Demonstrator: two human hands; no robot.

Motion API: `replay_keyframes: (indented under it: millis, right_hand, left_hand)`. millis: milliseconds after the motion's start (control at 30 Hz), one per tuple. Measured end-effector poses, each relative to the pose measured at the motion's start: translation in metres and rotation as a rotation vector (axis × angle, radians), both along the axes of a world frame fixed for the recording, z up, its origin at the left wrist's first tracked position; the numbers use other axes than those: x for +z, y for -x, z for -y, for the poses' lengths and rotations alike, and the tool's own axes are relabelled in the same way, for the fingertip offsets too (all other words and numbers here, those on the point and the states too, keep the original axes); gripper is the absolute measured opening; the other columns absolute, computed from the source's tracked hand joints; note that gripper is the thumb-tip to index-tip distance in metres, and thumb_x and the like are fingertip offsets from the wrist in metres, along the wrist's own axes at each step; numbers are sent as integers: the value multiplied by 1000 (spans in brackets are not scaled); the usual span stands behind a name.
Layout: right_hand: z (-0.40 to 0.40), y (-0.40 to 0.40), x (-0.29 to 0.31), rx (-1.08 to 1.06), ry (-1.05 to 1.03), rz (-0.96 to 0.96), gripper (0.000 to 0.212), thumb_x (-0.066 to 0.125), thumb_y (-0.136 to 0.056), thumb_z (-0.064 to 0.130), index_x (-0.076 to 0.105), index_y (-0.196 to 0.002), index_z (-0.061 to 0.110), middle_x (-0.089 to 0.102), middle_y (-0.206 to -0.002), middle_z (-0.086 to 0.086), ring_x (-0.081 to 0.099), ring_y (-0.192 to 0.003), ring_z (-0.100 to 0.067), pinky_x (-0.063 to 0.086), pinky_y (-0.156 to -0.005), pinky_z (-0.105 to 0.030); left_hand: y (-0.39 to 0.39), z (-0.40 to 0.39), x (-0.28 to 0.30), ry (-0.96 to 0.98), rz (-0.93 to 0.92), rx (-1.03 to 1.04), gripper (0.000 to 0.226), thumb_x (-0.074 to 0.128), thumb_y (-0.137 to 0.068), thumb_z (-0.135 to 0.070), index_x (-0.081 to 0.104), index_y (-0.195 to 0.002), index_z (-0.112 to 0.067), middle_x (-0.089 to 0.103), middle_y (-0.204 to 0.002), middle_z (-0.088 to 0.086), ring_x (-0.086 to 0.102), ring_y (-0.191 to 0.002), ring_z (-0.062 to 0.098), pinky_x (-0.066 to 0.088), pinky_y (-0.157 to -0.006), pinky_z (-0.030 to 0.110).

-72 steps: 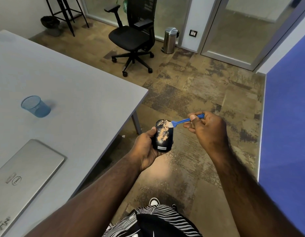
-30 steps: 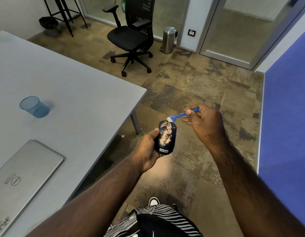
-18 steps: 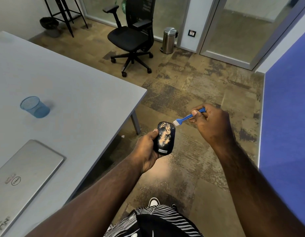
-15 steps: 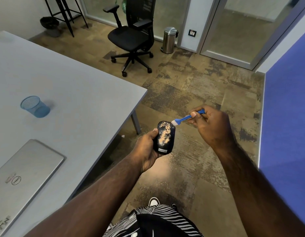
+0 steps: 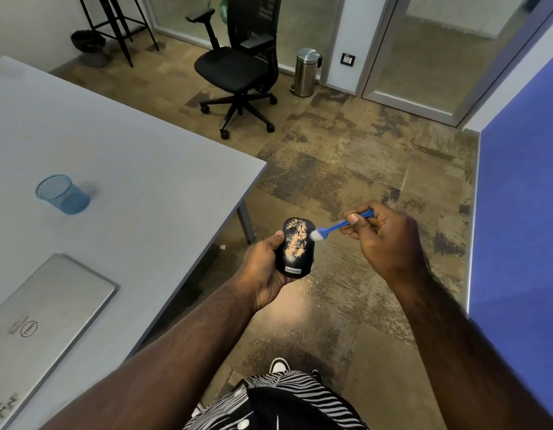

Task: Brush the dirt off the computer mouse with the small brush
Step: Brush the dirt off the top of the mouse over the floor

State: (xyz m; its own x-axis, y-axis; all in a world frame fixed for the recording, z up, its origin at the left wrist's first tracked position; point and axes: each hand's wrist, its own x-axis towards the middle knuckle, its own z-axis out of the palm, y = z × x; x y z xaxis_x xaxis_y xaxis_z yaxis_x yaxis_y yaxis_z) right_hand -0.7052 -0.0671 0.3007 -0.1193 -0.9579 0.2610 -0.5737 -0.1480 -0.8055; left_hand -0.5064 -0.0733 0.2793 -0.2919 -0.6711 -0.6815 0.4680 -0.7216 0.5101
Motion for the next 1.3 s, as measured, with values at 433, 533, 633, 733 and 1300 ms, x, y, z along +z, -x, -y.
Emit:
replay_keyframes:
  millis: [433, 533, 633, 733, 1300]
  right_hand:
    - [1, 2, -6, -45, 71, 18, 12, 55, -91, 35, 66, -96, 32, 70, -76, 25, 75, -74, -7, 63, -62, -44]
    - [3, 0, -5, -32, 52, 15, 17, 55, -92, 35, 68, -100, 30, 70, -79, 22, 74, -77, 0, 63, -65, -42]
    - [0, 2, -6, 12, 18, 7, 19, 55, -90, 37, 69, -97, 24, 72, -81, 16, 76, -74, -15, 62, -64, -49]
    - [-7, 4, -3, 9, 56, 39, 16, 56, -90, 36, 68, -93, 26, 73, -77, 17, 76, -73, -13, 63, -64, -43]
    - [-25, -15, -4, -80, 170, -109, 12, 61, -93, 17, 72, -97, 17, 73, -77, 7, 63, -55, 0, 49, -48, -17]
  left_hand:
    - [-1, 1, 0, 5, -50, -4, 34, 33, -103, -26, 57, -110, -4, 62, -123, 26, 60, -97, 35, 52, -82, 44]
    - [1, 1, 1, -5, -57, -1, 33, 33, -103, -26, 56, -112, -3, 56, -133, 28, 58, -100, 37, 49, -87, 47]
    - [2, 2, -1, -11, -56, 14, 33, 33, -103, -25, 56, -111, -3, 58, -128, 27, 59, -99, 36, 50, -85, 47]
    - [1, 2, -4, -22, -39, 37, 34, 34, -103, -26, 55, -116, -4, 62, -118, 23, 62, -92, 33, 52, -78, 44]
    - [8, 3, -2, -26, -1, 37, 34, 34, -103, -28, 56, -112, -5, 64, -118, 23, 62, -91, 34, 52, -81, 46]
